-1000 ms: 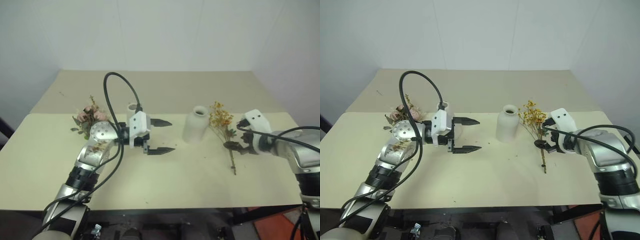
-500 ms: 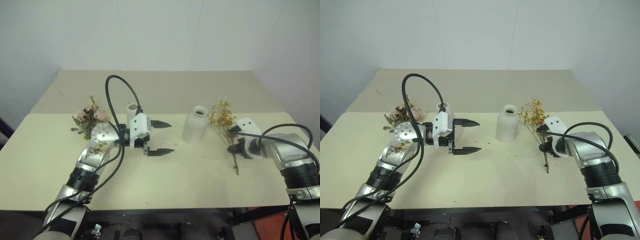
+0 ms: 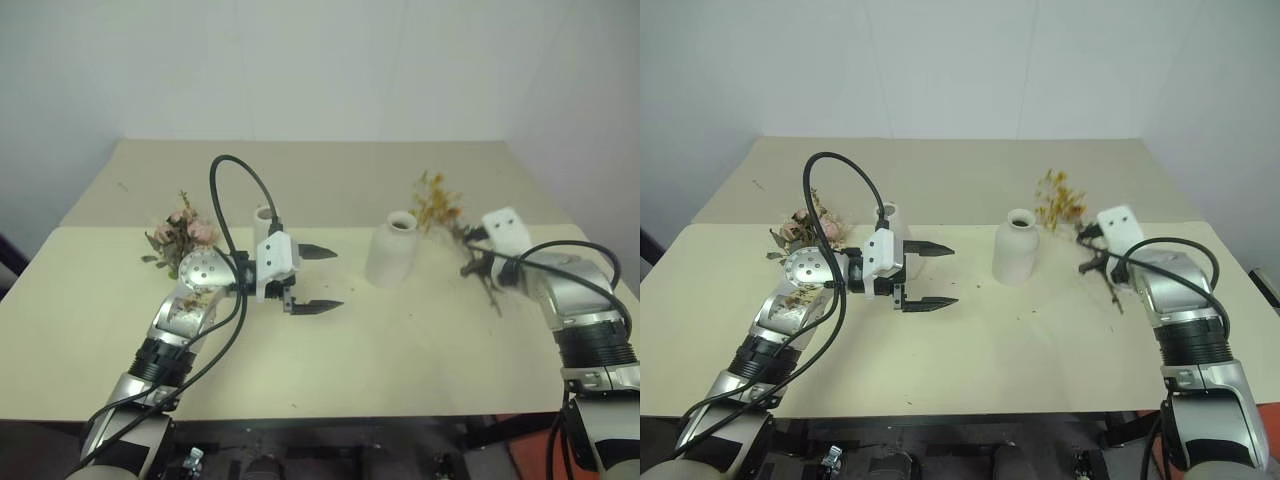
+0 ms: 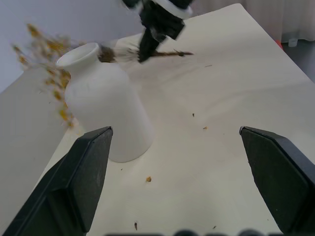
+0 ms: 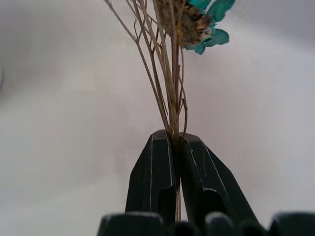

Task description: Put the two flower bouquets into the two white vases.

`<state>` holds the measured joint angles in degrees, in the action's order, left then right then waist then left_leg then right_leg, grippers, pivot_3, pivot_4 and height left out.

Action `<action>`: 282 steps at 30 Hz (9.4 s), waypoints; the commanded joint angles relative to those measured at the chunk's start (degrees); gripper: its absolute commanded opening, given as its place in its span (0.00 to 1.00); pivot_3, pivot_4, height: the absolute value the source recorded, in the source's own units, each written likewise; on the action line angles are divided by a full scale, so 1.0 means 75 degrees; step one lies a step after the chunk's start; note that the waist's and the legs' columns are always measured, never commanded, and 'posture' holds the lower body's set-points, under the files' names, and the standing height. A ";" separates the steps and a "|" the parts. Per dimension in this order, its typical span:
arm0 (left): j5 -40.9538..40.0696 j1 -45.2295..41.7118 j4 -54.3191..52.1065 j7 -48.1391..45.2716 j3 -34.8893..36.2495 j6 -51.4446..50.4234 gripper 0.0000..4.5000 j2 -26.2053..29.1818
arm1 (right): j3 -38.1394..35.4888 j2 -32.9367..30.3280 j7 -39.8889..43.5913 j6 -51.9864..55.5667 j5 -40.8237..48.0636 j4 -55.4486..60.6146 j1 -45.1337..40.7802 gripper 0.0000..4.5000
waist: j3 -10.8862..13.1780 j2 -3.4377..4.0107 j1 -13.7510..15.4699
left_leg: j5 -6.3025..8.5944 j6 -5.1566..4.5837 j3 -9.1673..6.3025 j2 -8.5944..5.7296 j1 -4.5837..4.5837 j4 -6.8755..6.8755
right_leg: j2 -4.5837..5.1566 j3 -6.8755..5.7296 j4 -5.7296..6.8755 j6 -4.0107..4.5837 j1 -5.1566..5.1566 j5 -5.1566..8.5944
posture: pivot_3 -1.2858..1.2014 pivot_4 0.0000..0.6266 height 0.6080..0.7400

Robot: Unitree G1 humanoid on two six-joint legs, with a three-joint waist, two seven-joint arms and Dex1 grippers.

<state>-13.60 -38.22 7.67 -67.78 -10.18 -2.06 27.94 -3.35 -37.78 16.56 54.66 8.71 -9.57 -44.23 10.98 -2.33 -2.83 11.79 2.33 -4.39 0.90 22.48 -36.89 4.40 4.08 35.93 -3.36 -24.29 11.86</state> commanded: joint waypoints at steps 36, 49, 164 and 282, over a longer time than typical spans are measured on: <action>-0.0684 -0.0321 -0.0468 0.1254 0.0767 -0.0744 1.00 -0.0487 | -0.1393 0.3730 -0.1069 -0.4784 0.1893 0.1632 -0.0500 0.10 | 0.0013 0.0023 -0.0067 | 0.0000 -0.0001 -0.0007 0.0000 -0.0005 0.0004 | -0.0001 -0.0003 0.0009 0.0054 0.0001 -0.0035 | 0.52 0.24 1.00; -0.0621 -0.0378 -0.0381 0.1197 0.0718 -0.0615 1.00 -0.0522 | -0.1035 0.3896 -0.0884 -0.5243 0.1630 0.1544 0.0435 0.10 | 0.0014 0.0024 -0.0125 | 0.0000 -0.0001 -0.0008 0.0001 -0.0006 0.0005 | -0.0002 -0.0002 0.0010 0.0053 0.0001 -0.0034 | 0.52 0.24 1.00; -0.0197 -0.2108 0.2239 0.9044 0.3173 -1.0401 0.24 0.0655 | 0.1296 -0.0445 0.3870 -0.2010 0.2680 0.5428 0.1589 1.00 | 0.0023 0.0010 0.0048 | 0.0000 0.0015 -0.0020 -0.0008 -0.0002 0.0009 | 0.0003 -0.0012 -0.0003 -0.0015 -0.0001 0.0007 | 0.52 0.24 1.00; -0.2023 -0.4445 0.7074 -0.0770 0.4529 -0.0068 0.03 -0.0157 | 0.0216 -0.0225 0.1845 -0.1447 0.2214 0.6490 0.3212 1.00 | 0.0023 0.0009 0.0040 | -0.0004 0.0016 -0.0021 -0.0008 0.0023 -0.0006 | 0.0001 -0.0014 -0.0003 -0.0018 -0.0007 -0.0003 | 0.52 0.24 1.00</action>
<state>-28.62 -71.57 62.68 -73.62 23.72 -2.46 26.22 -1.15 -39.67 30.15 45.58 25.66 38.56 -19.54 11.15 -2.26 -2.53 11.76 2.45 -4.54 0.85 22.65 -36.94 4.40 3.97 35.91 -3.49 -24.34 11.84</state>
